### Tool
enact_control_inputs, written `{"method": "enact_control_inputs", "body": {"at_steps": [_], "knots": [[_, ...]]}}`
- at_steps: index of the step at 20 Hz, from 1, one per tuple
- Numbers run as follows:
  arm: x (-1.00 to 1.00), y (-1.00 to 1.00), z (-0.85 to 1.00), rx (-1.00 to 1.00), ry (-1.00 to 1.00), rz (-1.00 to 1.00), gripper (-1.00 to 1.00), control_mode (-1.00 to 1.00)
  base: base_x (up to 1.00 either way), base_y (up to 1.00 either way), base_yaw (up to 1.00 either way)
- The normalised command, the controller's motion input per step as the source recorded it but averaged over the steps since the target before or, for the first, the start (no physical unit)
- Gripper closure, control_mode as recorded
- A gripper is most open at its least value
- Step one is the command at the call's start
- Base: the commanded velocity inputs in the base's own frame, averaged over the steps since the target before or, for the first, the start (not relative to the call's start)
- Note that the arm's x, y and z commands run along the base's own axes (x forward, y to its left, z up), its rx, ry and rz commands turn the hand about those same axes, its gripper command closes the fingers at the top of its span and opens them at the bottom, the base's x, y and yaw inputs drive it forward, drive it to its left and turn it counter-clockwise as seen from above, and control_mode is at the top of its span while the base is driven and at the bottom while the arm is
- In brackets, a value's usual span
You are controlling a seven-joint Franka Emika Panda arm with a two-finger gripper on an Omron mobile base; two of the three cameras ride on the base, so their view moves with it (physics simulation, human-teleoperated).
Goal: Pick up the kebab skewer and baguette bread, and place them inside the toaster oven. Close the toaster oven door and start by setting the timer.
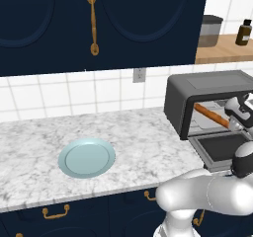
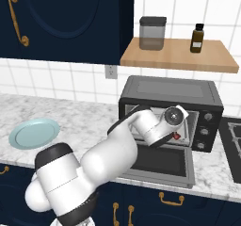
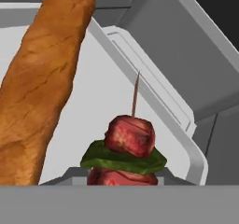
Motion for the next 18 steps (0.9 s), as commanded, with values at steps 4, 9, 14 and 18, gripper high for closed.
{"method": "enact_control_inputs", "body": {"at_steps": [4,9,14,18], "knots": [[0.06,-0.18,0.0,0.04,0.09,0.0,1.0,-1.0,0.0,0.0,0.0],[0.23,-0.05,0.12,0.02,0.08,0.0,1.0,-1.0,0.0,0.0,0.0],[0.22,0.0,0.05,0.01,0.09,0.0,1.0,-1.0,0.0,0.0,0.0],[0.49,0.0,0.08,0.0,0.1,0.01,1.0,-1.0,0.0,0.0,0.0]]}}
